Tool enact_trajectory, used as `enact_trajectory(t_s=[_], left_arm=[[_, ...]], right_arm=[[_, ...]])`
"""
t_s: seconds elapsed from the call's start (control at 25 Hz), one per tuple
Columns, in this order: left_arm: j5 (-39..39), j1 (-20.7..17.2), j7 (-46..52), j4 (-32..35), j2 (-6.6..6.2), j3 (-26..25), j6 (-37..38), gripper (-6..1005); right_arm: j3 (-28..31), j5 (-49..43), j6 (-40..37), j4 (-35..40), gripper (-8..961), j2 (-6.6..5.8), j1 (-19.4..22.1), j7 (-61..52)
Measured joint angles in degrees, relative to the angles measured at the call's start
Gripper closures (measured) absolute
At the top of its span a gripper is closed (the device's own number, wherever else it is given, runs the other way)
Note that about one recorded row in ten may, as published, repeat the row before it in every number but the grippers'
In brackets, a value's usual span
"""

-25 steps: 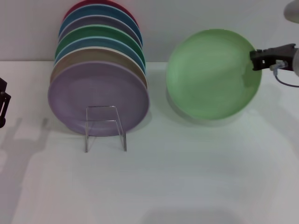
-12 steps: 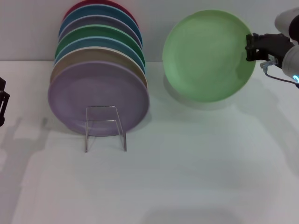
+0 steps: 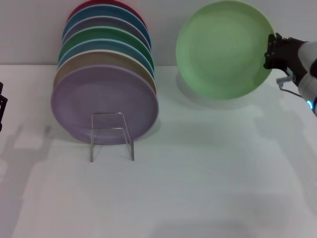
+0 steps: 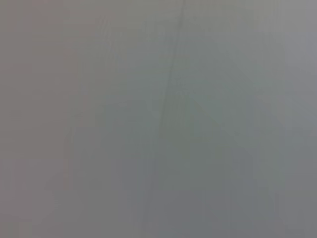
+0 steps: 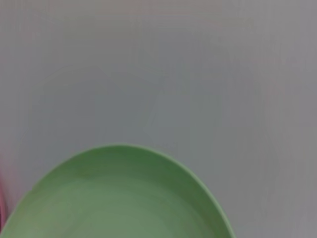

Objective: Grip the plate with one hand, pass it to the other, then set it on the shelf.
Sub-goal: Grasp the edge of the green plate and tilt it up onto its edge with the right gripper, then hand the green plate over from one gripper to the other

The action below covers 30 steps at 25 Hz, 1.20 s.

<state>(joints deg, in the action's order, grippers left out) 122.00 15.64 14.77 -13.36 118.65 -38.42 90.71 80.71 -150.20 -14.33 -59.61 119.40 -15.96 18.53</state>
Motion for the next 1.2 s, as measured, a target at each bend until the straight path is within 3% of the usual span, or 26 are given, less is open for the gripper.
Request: enact_trajectory(t_s=[0.16,0.52,0.64,0.72,0.88,0.96,1.08,1.2], left_arm=[[0.1,-0.9,0.0,0.0,0.13,1.8,3.4,286],[0.1,-3.7,0.1,-0.1,0.10,8.6,9.2,287],[0.1,-3.7,0.1,-0.1,0.10,8.6,9.2,287],[0.1,-5.3,0.1,-0.7,0.02,12.3,12.0,287],[0.1,-5.8,0.0,-0.8,-0.06,15.2,13.0,287],[0.1,-6.0,-0.6,-0.8,0.08,21.3,13.1,287],[0.1,-5.9,-0.7,-0.8,0.11,22.3,13.1,286],[0.1,-5.4,-3.5,-0.9,0.19,28.0,12.3,286]], right_arm=[[-2.5,0.4,-7.9,4.6,910,-0.01,0.2,-2.8],[-11.5,0.5,-35.8,20.2,905,0.17,1.3,-12.6],[-15.2,1.2,-44.9,24.4,904,0.30,2.2,-14.4],[-18.9,3.4,-50.0,25.7,903,0.37,3.4,-14.6],[-26.1,6.8,-56.7,26.4,901,0.33,6.3,-14.2],[-29.7,6.9,-59.7,26.5,900,0.33,7.9,-13.7],[-34.3,7.1,-62.9,26.2,898,0.37,9.8,-11.2],[-38.4,7.2,-64.4,25.2,897,0.45,11.2,-7.8]])
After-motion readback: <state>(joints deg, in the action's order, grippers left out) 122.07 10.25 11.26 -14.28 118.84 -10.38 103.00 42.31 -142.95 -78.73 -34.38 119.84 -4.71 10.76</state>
